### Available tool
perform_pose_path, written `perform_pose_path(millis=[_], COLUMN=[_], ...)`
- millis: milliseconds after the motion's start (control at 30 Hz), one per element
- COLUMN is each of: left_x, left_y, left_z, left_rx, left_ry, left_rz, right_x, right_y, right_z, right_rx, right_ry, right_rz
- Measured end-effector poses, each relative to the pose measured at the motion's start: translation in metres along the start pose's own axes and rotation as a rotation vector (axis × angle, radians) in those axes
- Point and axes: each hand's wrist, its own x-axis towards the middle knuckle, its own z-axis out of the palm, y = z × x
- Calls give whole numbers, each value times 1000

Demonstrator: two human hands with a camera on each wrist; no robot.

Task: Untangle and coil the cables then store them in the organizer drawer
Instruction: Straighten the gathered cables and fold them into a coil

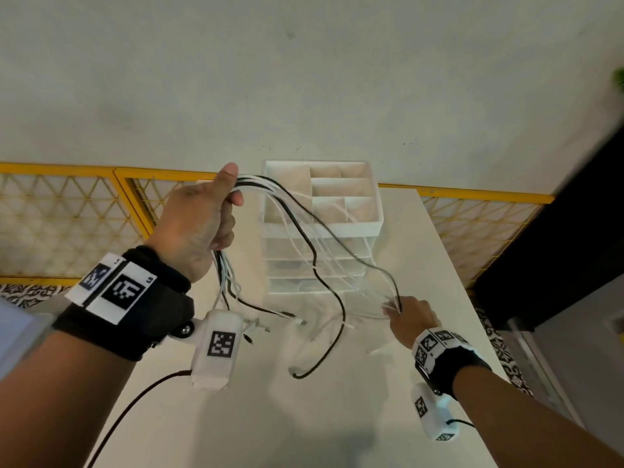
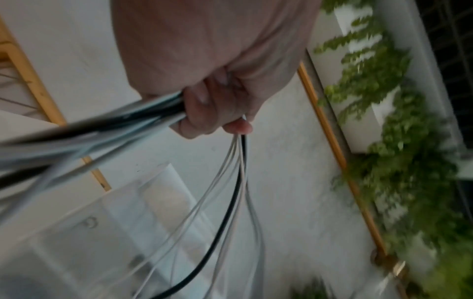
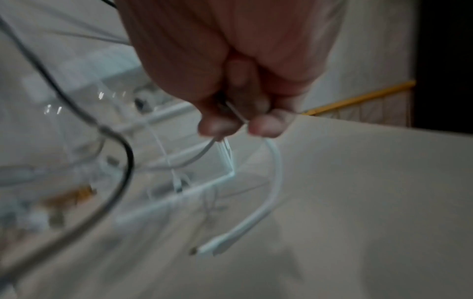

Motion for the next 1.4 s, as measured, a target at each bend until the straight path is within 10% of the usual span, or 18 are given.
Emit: perform_pose_path(millis=[167, 400, 600, 867, 1100, 1400], left_x=[1, 7, 3, -7, -21, -21], left_y=[-18, 9, 8, 17, 20, 11], left_z=[-1, -12, -9, 3, 32, 18], left_rx=[20, -131, -4, 216, 422, 523], left_ry=[60, 86, 1, -188, -353, -233], left_rz=[-47, 48, 46, 56, 80, 107], right_x=[18, 6, 31, 21, -65, -35], right_y=[-8, 30, 43, 0, -130, -108], right_z=[-17, -7, -5, -53, -113, -53], right_rx=[572, -98, 317, 148, 687, 163], right_ry=[179, 139, 193, 102, -67, -288], right_rz=[-12, 125, 180, -91, -774, -542])
